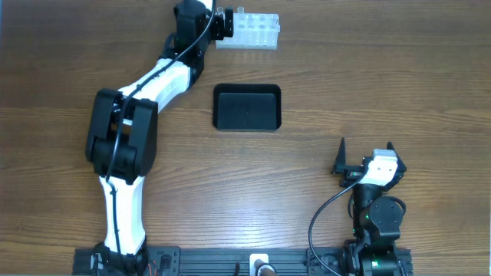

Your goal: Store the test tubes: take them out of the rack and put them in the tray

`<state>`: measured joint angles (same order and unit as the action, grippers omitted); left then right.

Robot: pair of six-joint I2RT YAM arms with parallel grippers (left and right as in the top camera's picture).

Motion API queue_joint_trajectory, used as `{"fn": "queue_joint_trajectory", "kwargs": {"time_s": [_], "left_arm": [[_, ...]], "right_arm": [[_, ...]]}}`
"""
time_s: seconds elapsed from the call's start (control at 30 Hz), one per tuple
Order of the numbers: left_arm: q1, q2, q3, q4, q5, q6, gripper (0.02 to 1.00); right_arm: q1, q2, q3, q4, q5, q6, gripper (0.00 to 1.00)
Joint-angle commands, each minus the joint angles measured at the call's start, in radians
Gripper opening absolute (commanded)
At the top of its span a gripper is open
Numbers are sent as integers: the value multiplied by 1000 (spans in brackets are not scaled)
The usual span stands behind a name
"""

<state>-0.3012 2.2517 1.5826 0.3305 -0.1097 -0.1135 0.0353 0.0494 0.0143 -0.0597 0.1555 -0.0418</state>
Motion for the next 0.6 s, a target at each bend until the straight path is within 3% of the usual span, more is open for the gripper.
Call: {"fn": "queue_joint_trajectory", "kwargs": {"time_s": [0.03, 0.33, 0.6], "left_arm": [[-3, 60, 63, -3, -8, -11, 996], [-4, 96, 85, -3, -8, -11, 906], [-11, 96, 86, -2, -8, -11, 768]], "right_arm": [[-7, -5, -9, 0, -5, -4, 991], [-7, -5, -9, 0, -5, -4, 993], [-7, -5, -9, 0, -5, -4, 991]]}}
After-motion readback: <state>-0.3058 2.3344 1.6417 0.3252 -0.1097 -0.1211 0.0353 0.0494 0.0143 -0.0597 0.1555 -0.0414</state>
